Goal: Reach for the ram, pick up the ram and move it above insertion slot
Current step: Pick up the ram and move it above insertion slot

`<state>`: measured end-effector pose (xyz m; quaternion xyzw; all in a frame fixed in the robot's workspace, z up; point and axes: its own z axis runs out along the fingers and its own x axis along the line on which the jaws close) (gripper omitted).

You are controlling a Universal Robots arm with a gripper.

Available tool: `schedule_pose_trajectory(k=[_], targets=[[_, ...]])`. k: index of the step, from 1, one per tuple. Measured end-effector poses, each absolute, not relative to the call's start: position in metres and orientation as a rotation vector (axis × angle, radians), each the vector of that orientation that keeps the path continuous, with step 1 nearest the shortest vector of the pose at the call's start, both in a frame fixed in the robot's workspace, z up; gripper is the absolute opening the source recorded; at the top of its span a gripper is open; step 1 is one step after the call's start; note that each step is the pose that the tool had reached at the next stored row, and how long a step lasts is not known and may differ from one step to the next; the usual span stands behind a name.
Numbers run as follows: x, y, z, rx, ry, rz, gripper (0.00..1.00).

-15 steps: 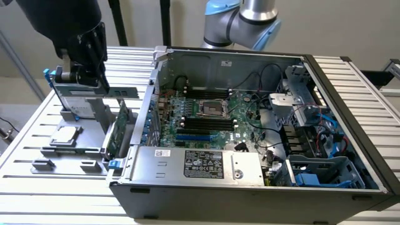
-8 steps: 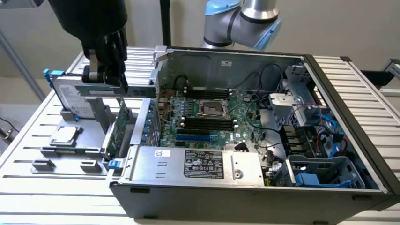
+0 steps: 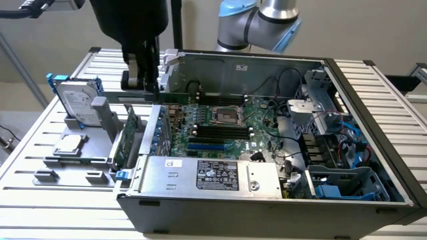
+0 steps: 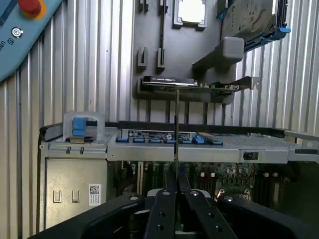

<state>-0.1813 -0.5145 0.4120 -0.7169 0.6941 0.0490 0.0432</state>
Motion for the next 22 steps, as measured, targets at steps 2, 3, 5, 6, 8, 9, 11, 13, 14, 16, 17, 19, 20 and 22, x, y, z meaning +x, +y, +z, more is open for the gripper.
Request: schedule_pose_trajectory(k=[2,3,5,6,8,9,11,13,14,16,17,19,20,22], targets=[[-0.172,-0.514,0.412,-2.192,2.123,0.150,0.13],[-0.168,-0.514,0.412,-2.192,2.123,0.150,0.13],[-0.159,-0.512,0.412,-2.192,2.123,0.150,0.13],[-0.155,-0.512,0.412,-2.192,2.123,0.150,0.13],[-0.147,-0.509,0.412,-2.192,2.123,0.150,0.13],[-0.144,-0.508,0.412,-2.192,2.123,0.150,0.13],[-0.137,-0.504,0.412,-2.192,2.123,0.150,0.13],[-0.132,-0.499,0.412,-2.192,2.123,0.150,0.13],[-0.130,-0.497,0.412,-2.192,2.123,0.150,0.13],[-0.125,-0.492,0.412,-2.192,2.123,0.150,0.13],[-0.123,-0.489,0.412,-2.193,2.123,0.150,0.13],[-0.119,-0.484,0.412,-2.193,2.123,0.149,0.13],[-0.117,-0.481,0.412,-2.193,2.124,0.149,0.13],[-0.112,-0.475,0.412,-2.193,2.124,0.148,0.13]])
